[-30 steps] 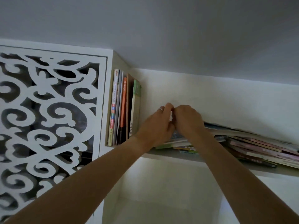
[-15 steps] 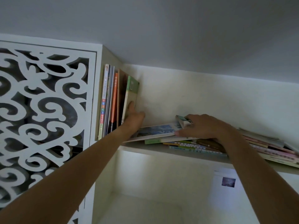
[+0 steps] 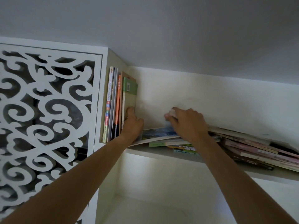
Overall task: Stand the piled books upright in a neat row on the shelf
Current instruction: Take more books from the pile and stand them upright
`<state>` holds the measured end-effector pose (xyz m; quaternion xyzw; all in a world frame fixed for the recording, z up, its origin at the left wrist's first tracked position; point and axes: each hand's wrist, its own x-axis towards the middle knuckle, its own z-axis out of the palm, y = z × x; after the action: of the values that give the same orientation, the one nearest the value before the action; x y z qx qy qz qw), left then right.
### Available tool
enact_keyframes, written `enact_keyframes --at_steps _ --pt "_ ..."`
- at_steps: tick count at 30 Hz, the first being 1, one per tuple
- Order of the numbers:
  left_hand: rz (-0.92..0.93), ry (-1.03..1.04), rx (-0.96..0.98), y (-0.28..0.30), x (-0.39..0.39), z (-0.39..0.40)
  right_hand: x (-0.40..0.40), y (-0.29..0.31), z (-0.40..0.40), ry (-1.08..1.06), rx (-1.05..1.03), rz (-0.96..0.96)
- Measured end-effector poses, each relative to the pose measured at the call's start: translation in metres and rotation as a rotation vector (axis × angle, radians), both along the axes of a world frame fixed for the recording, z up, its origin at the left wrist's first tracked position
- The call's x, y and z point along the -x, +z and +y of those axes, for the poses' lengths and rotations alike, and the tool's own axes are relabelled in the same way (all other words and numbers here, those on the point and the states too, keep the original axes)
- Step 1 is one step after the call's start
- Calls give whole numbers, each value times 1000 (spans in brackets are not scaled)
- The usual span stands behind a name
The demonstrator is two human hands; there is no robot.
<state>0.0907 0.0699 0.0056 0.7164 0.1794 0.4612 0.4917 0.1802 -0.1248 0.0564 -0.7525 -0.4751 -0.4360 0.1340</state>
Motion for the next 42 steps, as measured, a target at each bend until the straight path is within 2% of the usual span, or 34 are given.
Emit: enact_keyframes --at_steps 4,6,7,9,10,11,12,14,16,17,18,20,23,25,28,31,36,39,42 --pt "-27 -79 182 10 -2 9 36 -16 35 47 350 -168" --pt "-12 -146 211 16 2 8 47 -24 44 87 408 -202" --pt "5 -193 209 18 4 9 51 -26 46 152 392 -152" --pt "57 -272 171 19 10 14 57 -28 46 415 279 148" --pt "123 -293 99 18 13 15 58 -26 46 504 173 258" --pt "219 -301 -3 16 15 17 55 -23 45 508 46 297" --pt "339 -314 -109 14 17 19 49 -19 43 426 -79 282" --pt "528 -310 -277 8 17 18 29 -7 32 67 -253 195" --pt "558 -282 -344 7 15 17 9 0 19 -301 -145 307" --pt "555 -294 -310 8 13 18 3 2 15 -383 -24 409" --pt "563 -319 -256 12 15 17 -1 2 11 -394 94 481" --pt "595 -341 -148 22 15 19 -4 -5 9 -340 217 471" --pt "569 -260 -61 32 6 24 -4 -10 6 -221 181 428" --pt "575 -126 -181 32 -6 28 -5 -11 3 -179 160 436" --pt "740 -82 -431 31 -13 22 -5 -12 3 -158 141 422" --pt "831 -277 -333 27 -19 20 -4 -14 6 -155 138 420" --pt "756 -265 -346 30 -22 27 -4 -20 6 -157 108 366" --pt "646 -261 -263 32 -18 31 -4 -26 3 -135 115 319" --pt "500 -153 -174 33 -18 27 -4 -29 1 -97 106 284"
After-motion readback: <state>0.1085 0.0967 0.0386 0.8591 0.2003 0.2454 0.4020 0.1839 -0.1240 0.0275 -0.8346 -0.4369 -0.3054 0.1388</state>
